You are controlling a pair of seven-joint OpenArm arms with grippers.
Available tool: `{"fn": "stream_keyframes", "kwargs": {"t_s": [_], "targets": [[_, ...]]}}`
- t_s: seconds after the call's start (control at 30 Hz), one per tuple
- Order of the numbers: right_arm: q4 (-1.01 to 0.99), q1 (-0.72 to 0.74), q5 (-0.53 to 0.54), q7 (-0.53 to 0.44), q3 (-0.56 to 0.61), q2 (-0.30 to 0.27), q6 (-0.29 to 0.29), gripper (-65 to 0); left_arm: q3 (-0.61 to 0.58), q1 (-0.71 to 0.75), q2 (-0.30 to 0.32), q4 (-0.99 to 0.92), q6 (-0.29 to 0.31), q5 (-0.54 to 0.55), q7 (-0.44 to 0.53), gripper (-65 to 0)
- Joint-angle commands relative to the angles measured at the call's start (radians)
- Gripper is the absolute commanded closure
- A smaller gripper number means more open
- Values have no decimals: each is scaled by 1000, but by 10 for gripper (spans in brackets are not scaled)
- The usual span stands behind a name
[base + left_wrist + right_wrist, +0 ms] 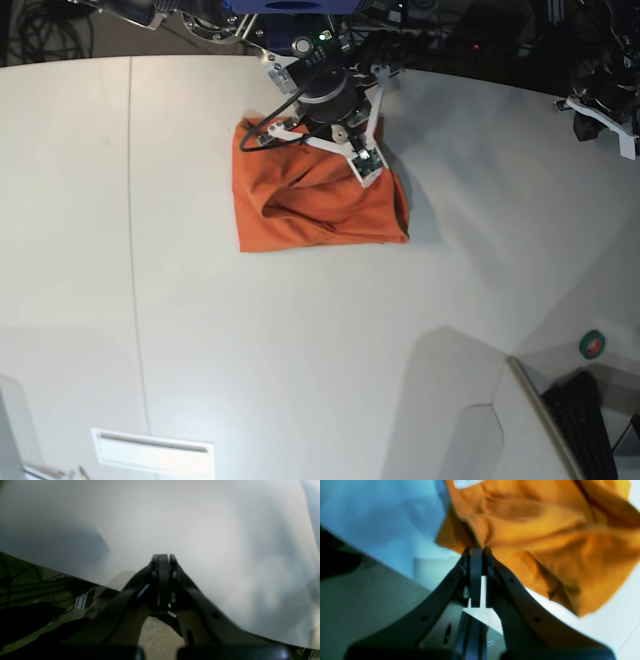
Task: Layout the t-shirt on the table in an organized manner, then fold the t-shirt properly
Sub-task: 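Pat and smooth the folded shirt with the right gripper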
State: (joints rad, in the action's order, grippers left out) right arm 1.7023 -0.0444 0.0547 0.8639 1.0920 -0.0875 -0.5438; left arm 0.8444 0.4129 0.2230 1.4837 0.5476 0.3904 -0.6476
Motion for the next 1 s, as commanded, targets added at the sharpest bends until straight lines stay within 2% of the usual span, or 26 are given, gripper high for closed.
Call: {"fn": "stream_keyframes", "kwargs": {"t_s": [0.0,0.27,0.47,0.7,0.77,0.8,0.87,0.97], "targets": [[18,16,-5,-16,17,15,20,0,3,-1,29,18,-1,8,18,0],[14,62,-5,-22,70,48,110,0,3,-41,52,13,-1,6,16,0],[14,82,-5,-47,98,50,213,0,-32,-65,62,15,-4,6,16,0],[14,88,14,-94,98,50,219,0,-44,-76,62,13,-5,6,16,0],[14,99,75,-119,99,50,219,-90,-44,-79,62,13,-5,6,16,0],[14,107,119,-136,103,50,221,-113,-41,-87,63,13,-5,6,16,0],[20,125,164,-157,122,50,221,-116,-35,-93,63,4,-5,6,16,0],[57,159,169,-157,181,45,221,-114,-35,-98,86,-33,-7,8,16,0]]}}
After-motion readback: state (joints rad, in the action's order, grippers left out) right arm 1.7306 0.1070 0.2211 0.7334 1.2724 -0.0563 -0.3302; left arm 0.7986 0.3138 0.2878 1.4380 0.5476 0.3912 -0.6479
